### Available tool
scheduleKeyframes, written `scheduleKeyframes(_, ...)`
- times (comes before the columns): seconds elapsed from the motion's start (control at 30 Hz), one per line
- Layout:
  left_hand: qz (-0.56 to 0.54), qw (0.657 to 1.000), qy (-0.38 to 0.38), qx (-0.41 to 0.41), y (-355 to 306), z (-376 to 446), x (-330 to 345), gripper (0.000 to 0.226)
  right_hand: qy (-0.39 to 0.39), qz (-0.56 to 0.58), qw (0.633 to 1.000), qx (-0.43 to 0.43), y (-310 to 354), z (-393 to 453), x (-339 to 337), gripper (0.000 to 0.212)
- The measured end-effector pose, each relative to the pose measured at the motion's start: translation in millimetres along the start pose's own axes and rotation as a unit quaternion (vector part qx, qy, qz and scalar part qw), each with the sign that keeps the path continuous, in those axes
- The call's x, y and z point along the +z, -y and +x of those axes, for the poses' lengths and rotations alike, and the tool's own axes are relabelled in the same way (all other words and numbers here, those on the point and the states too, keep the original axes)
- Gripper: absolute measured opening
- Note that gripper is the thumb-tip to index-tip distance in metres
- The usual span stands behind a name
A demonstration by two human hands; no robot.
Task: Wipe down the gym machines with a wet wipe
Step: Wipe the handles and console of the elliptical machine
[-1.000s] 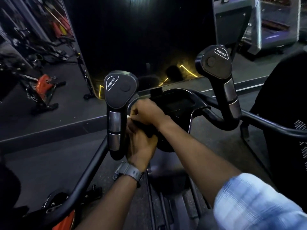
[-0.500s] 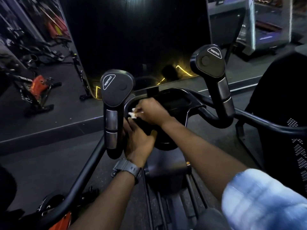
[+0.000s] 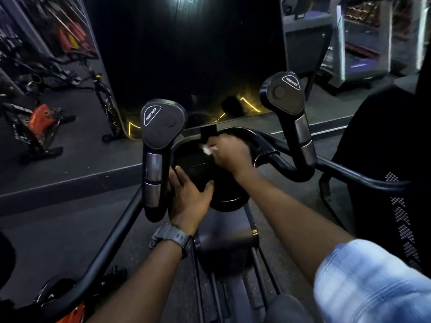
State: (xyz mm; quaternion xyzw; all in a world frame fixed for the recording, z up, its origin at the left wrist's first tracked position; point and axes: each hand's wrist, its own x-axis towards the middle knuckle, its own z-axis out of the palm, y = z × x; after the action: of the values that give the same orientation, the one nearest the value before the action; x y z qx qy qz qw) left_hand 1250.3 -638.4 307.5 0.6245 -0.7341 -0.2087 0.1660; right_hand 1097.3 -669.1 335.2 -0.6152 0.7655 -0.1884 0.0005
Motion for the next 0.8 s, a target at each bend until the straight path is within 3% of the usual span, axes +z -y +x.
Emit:
scheduleKeyframes(0.1,0.011,1.0,0.003,0.028,-0.1,5.3,2.4,0.092,-0.049,-0.063,0.991,0.11,-47.7,11.3,1.9,0.03)
scheduleKeyframes(0.23,0.03,0.995,0.003,0.097,-6.2,12.8,8.8,0.077,0.037,-0.074,0.994,-0.07,10.2,15.8,10.2,0.035)
scheduleKeyframes(0.3,0.0,0.993,-0.006,0.121,-11.2,14.8,10.6,0.07,0.062,-0.079,0.988,-0.12,25.3,8.7,10.2,0.035)
scheduleKeyframes(0.37,-0.002,0.993,-0.007,0.118,-14.1,17.0,10.1,0.065,0.031,-0.086,0.992,-0.083,1.9,-3.2,0.2,0.033)
scheduleKeyframes(0.47,-0.003,0.994,-0.011,0.109,-18.0,18.2,13.7,0.061,-0.034,-0.111,0.99,0.074,-57.8,-15.3,-16.7,0.026)
scheduleKeyframes(0.57,-0.002,0.992,-0.02,0.123,-23.0,14.6,21.7,0.062,-0.068,-0.127,0.975,0.171,-76.6,-15.4,-22.5,0.023)
scheduleKeyframes(0.63,-0.005,0.991,-0.024,0.132,-22.3,12.7,24.8,0.063,-0.087,-0.115,0.971,0.19,-73.4,-8.9,-17.3,0.022)
scheduleKeyframes(0.73,-0.027,0.99,-0.035,0.136,-15.0,12.4,22.7,0.063,-0.118,-0.07,0.979,0.151,-69.4,6.6,-16.9,0.025)
scheduleKeyframes(0.8,-0.023,0.992,-0.054,0.113,-5.9,14.0,20.0,0.063,-0.058,-0.025,0.992,0.111,-55.9,25.7,-13.9,0.028)
